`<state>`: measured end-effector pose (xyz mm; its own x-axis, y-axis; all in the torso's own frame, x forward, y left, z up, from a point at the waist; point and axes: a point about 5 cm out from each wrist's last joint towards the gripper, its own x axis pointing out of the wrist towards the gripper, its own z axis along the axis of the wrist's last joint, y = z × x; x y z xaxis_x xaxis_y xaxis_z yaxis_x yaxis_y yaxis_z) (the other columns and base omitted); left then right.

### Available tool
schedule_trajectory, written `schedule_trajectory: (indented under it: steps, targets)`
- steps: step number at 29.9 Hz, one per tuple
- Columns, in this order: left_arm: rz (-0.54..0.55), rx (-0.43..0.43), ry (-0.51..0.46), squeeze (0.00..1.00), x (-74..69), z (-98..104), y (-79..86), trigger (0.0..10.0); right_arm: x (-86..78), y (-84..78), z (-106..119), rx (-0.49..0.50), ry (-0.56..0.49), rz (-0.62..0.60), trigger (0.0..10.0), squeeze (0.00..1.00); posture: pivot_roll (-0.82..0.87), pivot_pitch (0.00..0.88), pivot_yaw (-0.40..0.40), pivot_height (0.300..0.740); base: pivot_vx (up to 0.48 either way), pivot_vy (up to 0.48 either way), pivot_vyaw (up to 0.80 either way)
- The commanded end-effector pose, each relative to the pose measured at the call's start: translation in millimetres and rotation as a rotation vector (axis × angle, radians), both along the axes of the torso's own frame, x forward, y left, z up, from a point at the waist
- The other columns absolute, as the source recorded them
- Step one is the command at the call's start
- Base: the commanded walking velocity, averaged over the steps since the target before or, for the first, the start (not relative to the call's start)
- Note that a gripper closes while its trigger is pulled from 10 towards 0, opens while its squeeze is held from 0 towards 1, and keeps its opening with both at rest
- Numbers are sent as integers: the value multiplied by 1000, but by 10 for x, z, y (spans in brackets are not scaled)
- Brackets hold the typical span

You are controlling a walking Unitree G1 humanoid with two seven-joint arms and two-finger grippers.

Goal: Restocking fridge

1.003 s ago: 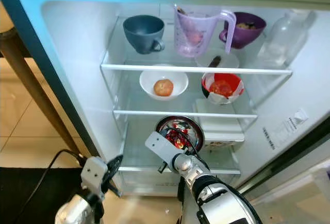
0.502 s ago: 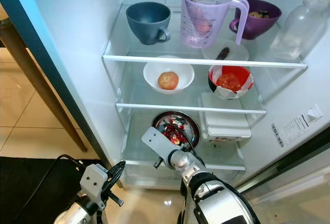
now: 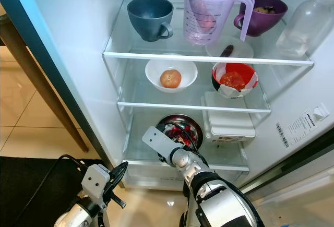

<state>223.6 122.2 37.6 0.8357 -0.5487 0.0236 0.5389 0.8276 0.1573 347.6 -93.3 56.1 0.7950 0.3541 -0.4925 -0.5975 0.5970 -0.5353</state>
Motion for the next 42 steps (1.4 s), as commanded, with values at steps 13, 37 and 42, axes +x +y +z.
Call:
schedule_trajectory:
  steps: [13, 37, 42]
  targets:
    - [-8, -1, 37, 0, 42, -50, -94, 10000, -42, -189, 74, 233, 52, 122, 10000, 0, 41, 225, -17, 467, 0, 0, 0]
    - [29, 72, 296, 0, 6, -559, -5, 10000, -576, -1221, -377, 523, 156, -244, 10000, 0, -33, 94, -19, 519, 0, 0, 0]
    - [23, 106, 349, 0, -73, -664, 38, 10000, -713, -1295, -512, 521, 192, -315, 10000, 0, -34, 67, -13, 538, 0, 0, 0]
